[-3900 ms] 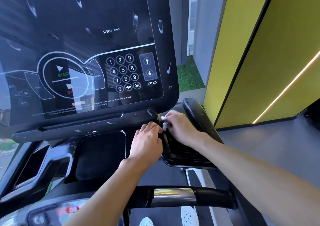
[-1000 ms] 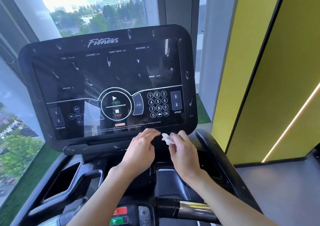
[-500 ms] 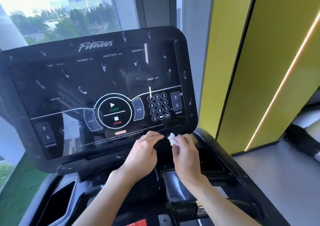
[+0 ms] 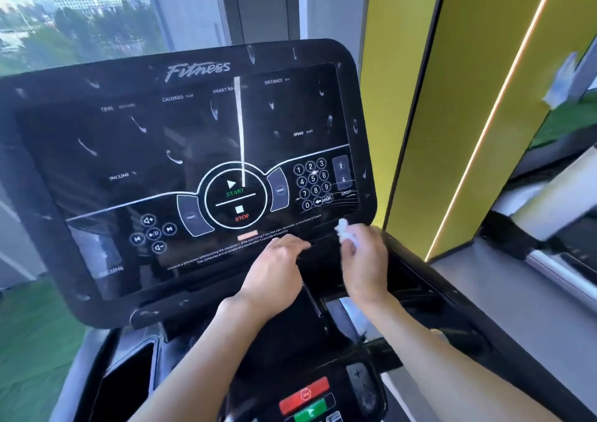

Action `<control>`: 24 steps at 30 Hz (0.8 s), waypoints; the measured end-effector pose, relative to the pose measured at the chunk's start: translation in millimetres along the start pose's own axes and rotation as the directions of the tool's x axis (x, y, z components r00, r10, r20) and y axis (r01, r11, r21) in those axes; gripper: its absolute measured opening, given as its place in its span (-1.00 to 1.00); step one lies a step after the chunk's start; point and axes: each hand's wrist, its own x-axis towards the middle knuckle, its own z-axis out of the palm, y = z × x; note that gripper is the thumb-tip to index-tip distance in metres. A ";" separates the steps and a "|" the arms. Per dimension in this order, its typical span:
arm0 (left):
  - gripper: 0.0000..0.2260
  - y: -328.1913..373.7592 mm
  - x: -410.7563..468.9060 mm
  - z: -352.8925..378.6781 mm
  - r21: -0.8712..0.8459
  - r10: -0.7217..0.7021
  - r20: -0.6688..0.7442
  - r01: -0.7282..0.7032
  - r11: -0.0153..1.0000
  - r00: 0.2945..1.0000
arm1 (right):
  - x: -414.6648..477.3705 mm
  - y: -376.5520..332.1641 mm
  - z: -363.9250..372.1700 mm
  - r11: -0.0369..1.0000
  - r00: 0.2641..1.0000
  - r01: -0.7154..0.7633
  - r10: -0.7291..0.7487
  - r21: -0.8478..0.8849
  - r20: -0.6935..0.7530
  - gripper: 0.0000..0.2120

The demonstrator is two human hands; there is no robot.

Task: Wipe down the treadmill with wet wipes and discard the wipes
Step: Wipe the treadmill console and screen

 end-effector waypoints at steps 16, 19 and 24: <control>-0.50 -2.4 0.8 8.6 -0.035 -0.013 -0.094 0.010 0.999 0.995 | 1.1 14.6 1.0 0.991 0.992 -0.107 0.112 0.080 -0.065 -0.85; -0.50 -3.0 1.1 9.2 -0.029 -0.001 -0.102 -0.002 1.000 0.995 | -11.2 4.6 4.8 0.990 0.985 0.114 -0.123 0.084 0.118 -0.82; -0.56 -8.1 -3.4 5.5 -0.150 -0.078 -0.136 0.057 0.987 0.988 | 2.0 12.3 4.9 0.983 0.996 -0.070 0.078 0.172 -0.037 -0.78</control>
